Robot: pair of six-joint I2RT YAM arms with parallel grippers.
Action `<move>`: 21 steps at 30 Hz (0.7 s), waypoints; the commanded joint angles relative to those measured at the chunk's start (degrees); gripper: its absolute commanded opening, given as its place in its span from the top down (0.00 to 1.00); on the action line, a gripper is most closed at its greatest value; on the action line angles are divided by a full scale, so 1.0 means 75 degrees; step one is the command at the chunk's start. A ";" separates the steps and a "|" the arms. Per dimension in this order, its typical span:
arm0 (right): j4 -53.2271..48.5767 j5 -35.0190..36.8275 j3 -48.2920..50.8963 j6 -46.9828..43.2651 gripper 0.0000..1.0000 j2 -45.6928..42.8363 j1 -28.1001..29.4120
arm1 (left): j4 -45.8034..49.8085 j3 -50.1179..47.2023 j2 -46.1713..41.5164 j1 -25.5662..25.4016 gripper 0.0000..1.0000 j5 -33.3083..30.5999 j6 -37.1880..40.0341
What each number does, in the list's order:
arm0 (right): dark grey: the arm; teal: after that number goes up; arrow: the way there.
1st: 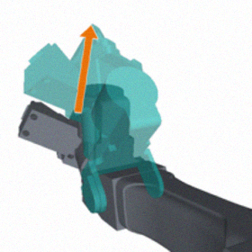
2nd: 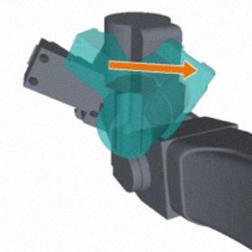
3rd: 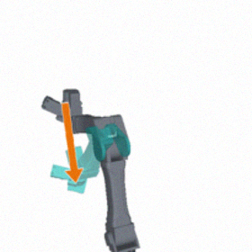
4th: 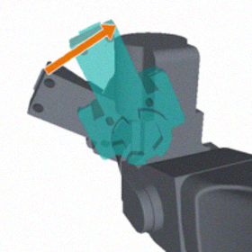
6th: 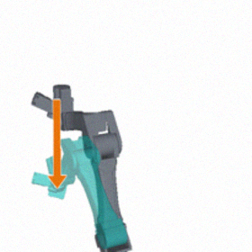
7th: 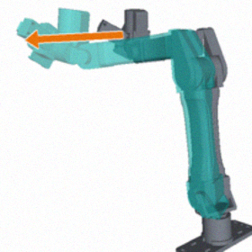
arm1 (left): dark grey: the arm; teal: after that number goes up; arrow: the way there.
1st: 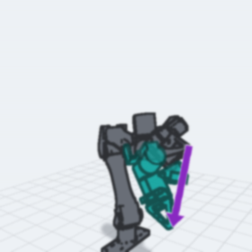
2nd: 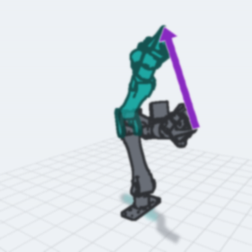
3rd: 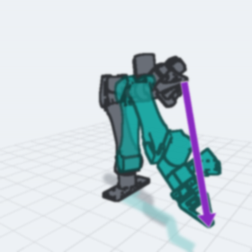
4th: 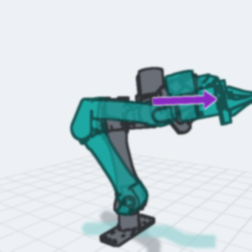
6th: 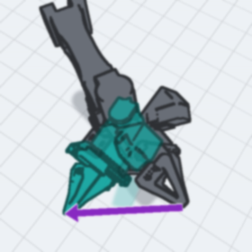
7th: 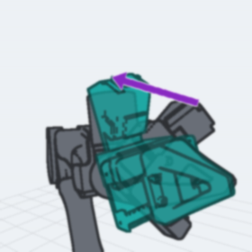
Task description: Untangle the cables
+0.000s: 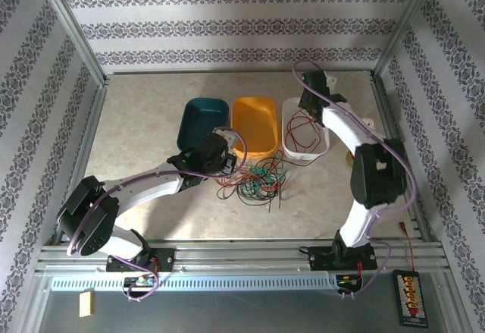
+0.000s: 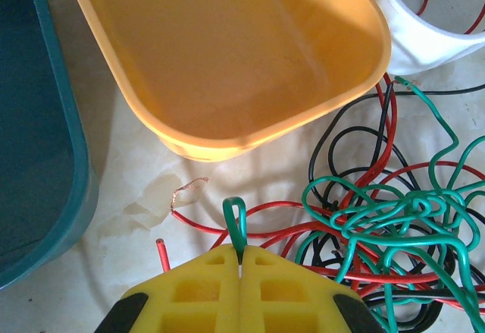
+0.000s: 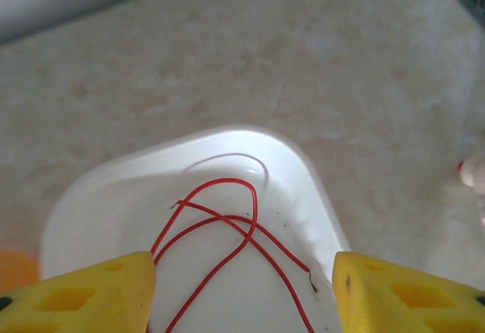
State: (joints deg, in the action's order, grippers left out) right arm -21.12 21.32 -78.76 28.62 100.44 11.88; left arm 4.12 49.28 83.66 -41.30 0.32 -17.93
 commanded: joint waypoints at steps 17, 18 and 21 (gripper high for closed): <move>0.0406 -0.4724 0.4463 -0.1081 0.52 -0.3770 0.3521 | 0.0140 -0.0091 -0.0426 0.0072 1.00 0.0328 -0.0242; 0.0355 -0.4761 0.4446 -0.1133 0.53 -0.3707 0.3565 | 0.0169 -0.0078 -0.0416 0.0111 1.00 0.0374 -0.0262; 0.0306 -0.4567 0.4346 -0.1292 0.53 -0.3445 0.3678 | 0.0145 -0.0141 -0.0420 0.0243 1.00 0.0508 -0.0292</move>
State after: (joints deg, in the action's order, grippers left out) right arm -18.63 -12.05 -45.60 20.25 73.65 38.57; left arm 4.29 49.06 81.54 -40.56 2.50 -18.74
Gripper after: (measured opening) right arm 0.469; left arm 0.047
